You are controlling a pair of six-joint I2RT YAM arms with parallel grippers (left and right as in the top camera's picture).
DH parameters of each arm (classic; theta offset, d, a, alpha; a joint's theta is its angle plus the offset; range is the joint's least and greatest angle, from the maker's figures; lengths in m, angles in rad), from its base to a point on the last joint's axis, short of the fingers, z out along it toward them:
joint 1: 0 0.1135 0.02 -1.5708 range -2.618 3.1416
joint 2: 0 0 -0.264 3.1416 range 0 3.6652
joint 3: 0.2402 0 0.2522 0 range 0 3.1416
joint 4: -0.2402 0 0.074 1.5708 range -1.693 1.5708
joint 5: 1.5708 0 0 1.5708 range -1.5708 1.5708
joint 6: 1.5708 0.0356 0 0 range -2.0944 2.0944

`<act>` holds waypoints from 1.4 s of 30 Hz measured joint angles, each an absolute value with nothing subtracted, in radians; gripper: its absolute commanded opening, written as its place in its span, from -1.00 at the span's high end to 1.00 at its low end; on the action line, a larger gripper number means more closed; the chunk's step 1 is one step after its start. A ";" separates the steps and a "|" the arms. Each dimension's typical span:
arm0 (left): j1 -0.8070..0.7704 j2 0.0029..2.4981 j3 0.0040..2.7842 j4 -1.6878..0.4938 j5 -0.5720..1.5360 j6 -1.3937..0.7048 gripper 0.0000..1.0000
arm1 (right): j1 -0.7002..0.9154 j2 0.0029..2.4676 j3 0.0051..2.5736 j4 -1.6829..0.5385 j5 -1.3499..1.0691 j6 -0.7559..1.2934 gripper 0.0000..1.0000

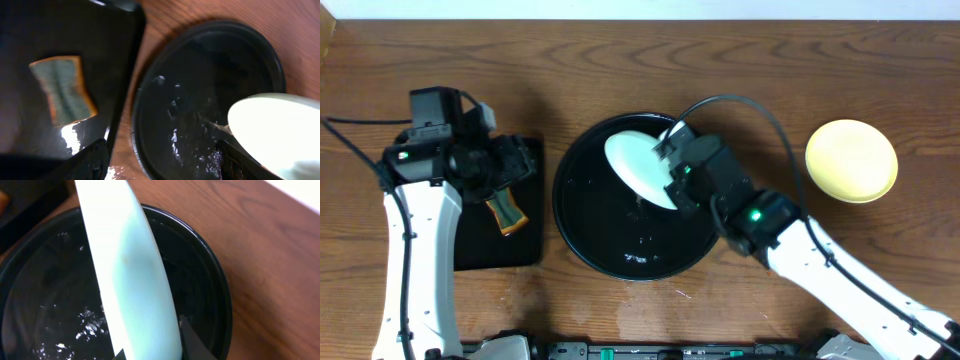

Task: Clean dirty plates on tray and stack at the side
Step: 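Lift the blue plate with the right gripper and tilt it up, then carry the blue plate right and set it on the yellow plate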

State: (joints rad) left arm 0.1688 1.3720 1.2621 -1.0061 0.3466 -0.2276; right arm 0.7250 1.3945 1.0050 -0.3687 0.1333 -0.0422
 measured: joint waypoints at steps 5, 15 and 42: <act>0.200 1.372 1.262 -1.023 0.333 -0.228 -0.39 | 0.844 1.365 1.005 -0.371 0.263 -0.115 0.98; 0.200 1.372 1.262 -1.023 0.332 -0.227 -0.53 | 0.960 1.357 1.005 -0.371 0.458 -0.191 0.98; 0.200 1.372 1.262 -1.024 0.330 -0.220 -0.70 | 0.773 1.357 1.005 -0.384 0.399 0.065 0.98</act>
